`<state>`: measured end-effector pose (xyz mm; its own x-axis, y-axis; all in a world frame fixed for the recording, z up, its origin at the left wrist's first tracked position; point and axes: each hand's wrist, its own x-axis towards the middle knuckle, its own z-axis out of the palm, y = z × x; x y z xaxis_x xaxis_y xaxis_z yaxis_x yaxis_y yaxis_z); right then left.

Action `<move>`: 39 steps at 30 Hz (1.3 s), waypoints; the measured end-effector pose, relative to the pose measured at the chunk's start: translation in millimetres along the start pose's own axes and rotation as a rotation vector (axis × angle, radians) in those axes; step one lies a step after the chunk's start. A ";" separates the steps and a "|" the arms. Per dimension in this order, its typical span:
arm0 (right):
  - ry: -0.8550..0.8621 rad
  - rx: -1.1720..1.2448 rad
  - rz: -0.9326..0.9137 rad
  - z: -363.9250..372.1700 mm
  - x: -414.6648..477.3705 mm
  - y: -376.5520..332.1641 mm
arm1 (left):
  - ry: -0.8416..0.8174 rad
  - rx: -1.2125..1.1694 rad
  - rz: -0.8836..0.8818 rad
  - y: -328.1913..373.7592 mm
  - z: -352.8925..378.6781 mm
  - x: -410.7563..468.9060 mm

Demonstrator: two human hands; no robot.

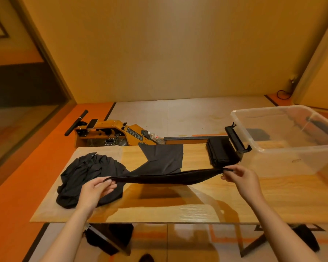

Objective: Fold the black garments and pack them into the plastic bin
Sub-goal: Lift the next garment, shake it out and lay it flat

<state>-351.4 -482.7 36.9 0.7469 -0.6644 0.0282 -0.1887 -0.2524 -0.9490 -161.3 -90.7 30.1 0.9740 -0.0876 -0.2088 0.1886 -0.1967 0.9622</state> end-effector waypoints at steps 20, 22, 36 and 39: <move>0.188 0.214 -0.318 0.9 196.0 -193.0 | 0.114 0.167 0.531 241.4 7.5 116.8; 0.199 0.180 -0.340 3.3 223.4 -211.8 | 0.127 0.132 0.555 267.7 13.7 141.5; 0.368 0.227 -0.465 14.1 337.5 -331.6 | 0.161 -0.025 0.718 416.5 47.3 273.2; 0.404 0.258 -0.512 7.7 339.5 -351.0 | 0.157 -0.055 0.768 437.2 44.6 268.1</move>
<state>-26.7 -614.2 377.1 0.3963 -0.7287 0.5584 0.3185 -0.4614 -0.8281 176.7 -243.7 387.0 0.8395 -0.0398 0.5418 -0.5431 -0.0875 0.8351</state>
